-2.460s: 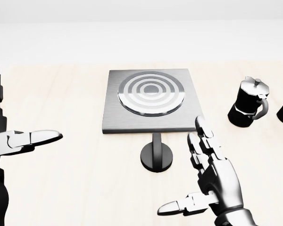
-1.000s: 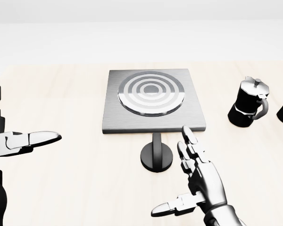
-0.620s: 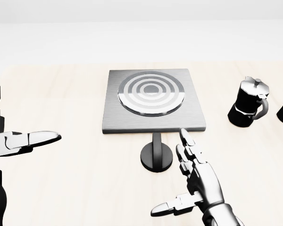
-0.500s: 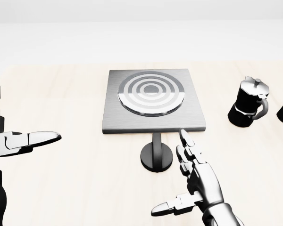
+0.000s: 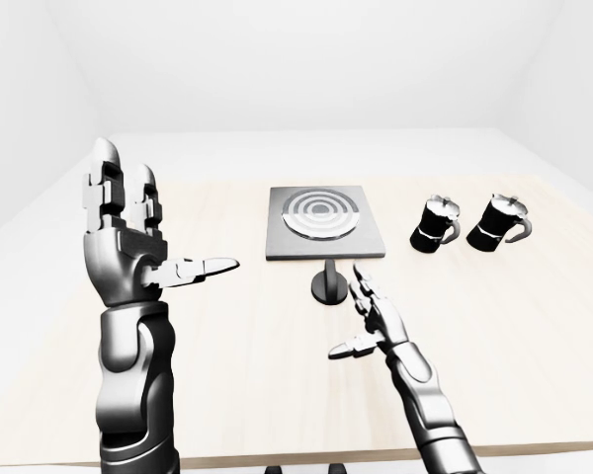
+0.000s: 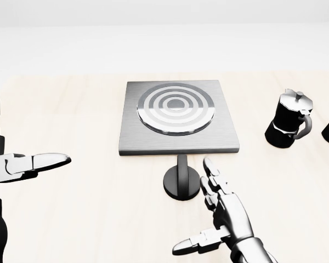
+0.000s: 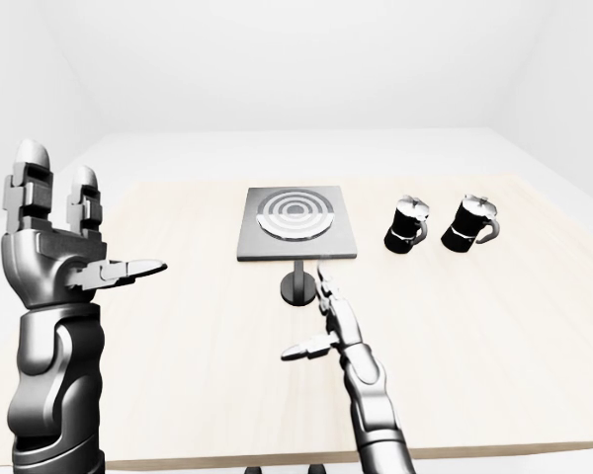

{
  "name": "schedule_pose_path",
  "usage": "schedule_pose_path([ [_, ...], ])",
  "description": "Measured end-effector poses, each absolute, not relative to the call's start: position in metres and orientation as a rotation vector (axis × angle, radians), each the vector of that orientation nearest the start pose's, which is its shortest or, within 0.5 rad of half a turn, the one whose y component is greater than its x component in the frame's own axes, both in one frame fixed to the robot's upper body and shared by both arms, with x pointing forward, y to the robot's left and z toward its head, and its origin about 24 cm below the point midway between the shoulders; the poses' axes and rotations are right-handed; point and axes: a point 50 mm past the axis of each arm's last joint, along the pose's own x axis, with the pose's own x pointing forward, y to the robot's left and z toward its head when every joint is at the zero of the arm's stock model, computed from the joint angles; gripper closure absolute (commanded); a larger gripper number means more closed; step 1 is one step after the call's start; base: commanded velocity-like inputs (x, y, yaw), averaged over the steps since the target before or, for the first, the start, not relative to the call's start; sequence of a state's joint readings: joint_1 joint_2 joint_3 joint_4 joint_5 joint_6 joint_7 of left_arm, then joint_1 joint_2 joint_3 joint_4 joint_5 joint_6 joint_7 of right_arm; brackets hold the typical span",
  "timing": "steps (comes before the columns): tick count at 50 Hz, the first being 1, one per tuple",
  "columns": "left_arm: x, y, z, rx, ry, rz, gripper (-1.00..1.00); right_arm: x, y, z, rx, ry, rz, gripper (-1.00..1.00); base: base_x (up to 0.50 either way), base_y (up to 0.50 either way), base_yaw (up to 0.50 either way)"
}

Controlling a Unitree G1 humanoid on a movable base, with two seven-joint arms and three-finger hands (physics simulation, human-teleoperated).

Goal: Turn off the stove.

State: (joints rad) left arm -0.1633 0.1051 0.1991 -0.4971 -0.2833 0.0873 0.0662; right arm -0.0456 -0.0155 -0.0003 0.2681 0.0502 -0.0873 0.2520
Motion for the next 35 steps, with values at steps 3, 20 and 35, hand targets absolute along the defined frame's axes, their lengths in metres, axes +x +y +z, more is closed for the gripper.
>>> schedule_pose_path([
  [3,0.244,0.194,0.189,-0.165,-0.585,0.1,-0.98,0.255,-0.136,-0.002,0.049,0.141,0.258,-1.0,0.0,0.0,0.0],
  [20,0.244,0.193,0.187,-0.164,-0.578,0.1,-0.98,0.255,-0.13,-0.007,0.045,0.163,0.28,-1.0,0.0,0.0,0.0],
  [35,0.244,0.194,0.186,-0.164,-0.574,0.103,-0.98,0.256,-0.123,-0.004,0.041,0.148,0.306,-1.0,0.0,0.0,0.0],
])
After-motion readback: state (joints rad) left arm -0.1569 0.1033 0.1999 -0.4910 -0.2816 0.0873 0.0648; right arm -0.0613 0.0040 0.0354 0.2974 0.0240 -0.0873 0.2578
